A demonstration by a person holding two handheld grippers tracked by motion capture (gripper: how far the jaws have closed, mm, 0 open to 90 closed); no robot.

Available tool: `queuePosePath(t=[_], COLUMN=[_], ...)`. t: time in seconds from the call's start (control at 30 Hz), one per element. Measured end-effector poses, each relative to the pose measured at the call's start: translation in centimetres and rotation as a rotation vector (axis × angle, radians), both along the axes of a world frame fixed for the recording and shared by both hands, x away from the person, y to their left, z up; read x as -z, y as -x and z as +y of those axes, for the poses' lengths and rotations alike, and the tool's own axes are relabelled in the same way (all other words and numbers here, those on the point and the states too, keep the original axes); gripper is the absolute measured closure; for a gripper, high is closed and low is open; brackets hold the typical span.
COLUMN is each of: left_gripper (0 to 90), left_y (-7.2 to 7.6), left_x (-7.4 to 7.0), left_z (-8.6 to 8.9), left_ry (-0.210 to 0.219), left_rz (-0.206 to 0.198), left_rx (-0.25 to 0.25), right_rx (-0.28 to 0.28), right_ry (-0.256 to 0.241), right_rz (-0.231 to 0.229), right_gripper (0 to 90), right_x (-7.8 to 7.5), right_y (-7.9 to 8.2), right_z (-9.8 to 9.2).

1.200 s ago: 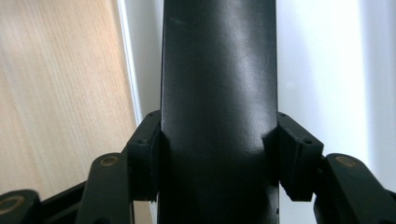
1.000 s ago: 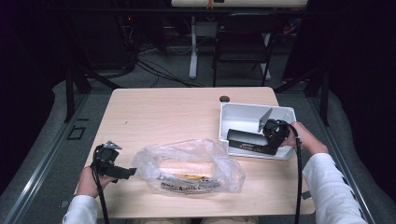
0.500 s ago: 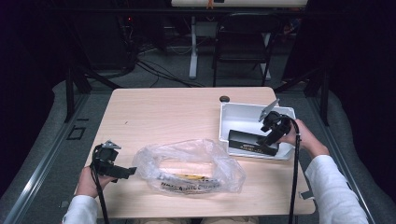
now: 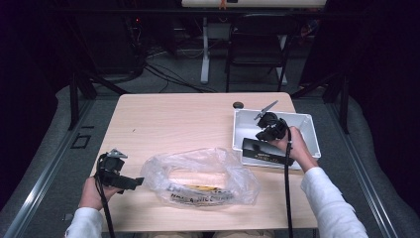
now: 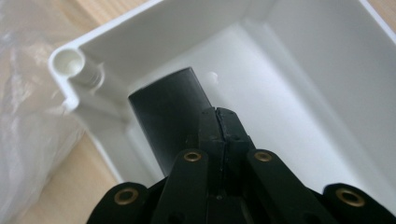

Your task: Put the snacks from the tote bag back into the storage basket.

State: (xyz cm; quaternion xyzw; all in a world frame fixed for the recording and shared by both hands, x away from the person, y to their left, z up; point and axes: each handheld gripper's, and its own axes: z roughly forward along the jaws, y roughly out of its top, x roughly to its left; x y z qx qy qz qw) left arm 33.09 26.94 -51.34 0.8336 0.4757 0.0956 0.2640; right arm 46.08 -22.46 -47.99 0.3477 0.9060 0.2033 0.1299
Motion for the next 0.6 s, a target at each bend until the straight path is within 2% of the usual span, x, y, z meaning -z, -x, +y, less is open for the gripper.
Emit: queuePosePath(t=[0.07, 0.17, 0.27, 0.33, 0.37, 0.43, 0.6], left_gripper=[0.0, 0.0, 0.0, 0.0, 0.0, 0.0, 0.0], left_y=[0.0, -0.1, -0.1, -0.1, -0.1, -0.1, -0.1], left_x=[0.0, 0.0, 0.0, 0.0, 0.1, 0.1, 0.1], left_z=[0.0, 0.1, 0.1, 0.1, 0.1, 0.1, 0.2], left_ry=[0.000, -0.001, -0.001, -0.003, 0.000, -0.002, -0.001], left_rz=[0.000, 0.001, 0.001, 0.005, 0.004, 0.005, 0.006], left_rx=[0.000, 0.001, 0.001, 0.002, 0.001, 0.002, 0.002], right_rx=[0.037, 0.059, 0.096, 0.094, 0.104, 0.095, 0.086], right_ry=[0.001, 0.038, 0.031, 0.054, 0.043, 0.061, 0.056], right_rz=[-0.031, -0.051, -0.066, -0.054, -0.059, -0.047, -0.023], right_gripper=[90.0, 90.0, 90.0, 90.0, 90.0, 90.0, 90.0], right_x=[0.7, 0.9, 1.5, 1.8, 2.1, 2.2, 2.6], right_y=[-0.1, -0.5, -0.9, -1.2, -1.3, -1.6, -1.7], right_z=[0.8, 1.4, 1.8, 1.8, 1.9, 2.0, 2.2])
